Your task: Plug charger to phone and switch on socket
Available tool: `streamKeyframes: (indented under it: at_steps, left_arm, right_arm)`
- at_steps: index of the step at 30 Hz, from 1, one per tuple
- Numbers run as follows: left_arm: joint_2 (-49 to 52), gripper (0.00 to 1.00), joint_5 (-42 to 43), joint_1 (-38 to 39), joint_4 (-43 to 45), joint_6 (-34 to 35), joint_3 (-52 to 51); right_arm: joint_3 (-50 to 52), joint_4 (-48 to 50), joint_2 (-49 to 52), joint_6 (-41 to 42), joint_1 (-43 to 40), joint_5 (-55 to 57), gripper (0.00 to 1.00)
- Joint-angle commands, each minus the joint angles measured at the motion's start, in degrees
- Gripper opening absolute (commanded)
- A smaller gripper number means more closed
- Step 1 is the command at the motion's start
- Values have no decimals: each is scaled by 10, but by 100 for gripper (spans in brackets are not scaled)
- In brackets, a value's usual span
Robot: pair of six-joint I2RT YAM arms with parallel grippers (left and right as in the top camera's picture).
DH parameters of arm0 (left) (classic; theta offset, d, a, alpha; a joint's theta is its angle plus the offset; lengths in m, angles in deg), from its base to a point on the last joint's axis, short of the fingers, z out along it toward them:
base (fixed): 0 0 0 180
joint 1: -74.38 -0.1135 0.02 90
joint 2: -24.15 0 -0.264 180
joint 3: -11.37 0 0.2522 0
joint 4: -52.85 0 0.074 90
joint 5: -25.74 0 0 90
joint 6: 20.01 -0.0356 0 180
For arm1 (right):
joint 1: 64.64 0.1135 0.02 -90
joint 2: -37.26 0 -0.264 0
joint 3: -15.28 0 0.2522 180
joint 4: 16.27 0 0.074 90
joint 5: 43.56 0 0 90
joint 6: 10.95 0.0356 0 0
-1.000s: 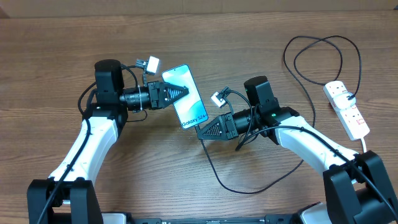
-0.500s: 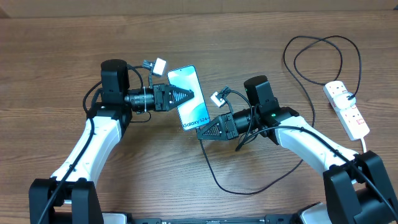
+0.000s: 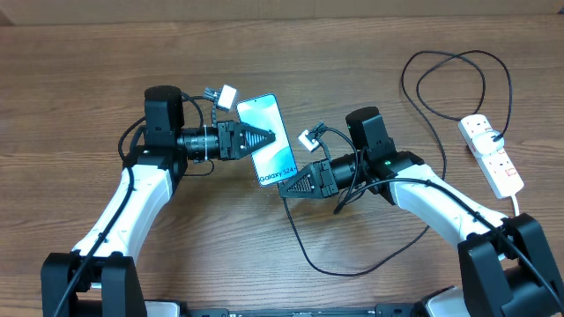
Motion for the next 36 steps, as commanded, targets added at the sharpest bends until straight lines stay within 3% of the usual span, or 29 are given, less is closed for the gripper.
streamKeyframes:
  at_steps: [1, 20, 29, 36]
  left_arm:
    - [-2, 4, 88, 38, -17, 3, -12]
    - [-2, 4, 44, 37, -24, 22, -12]
    - [-2, 4, 0, 24, 37, 70, -12]
    - [-2, 4, 13, -30, 67, 82, -12]
  right_arm:
    - [-23, 22, -10, 5, -17, 50, 4]
    - [-23, 7, -10, 5, -18, 50, 4]
    - [-22, -39, -10, 4, -18, 50, 27]
    - [-22, -74, -10, -1, -18, 50, 54]
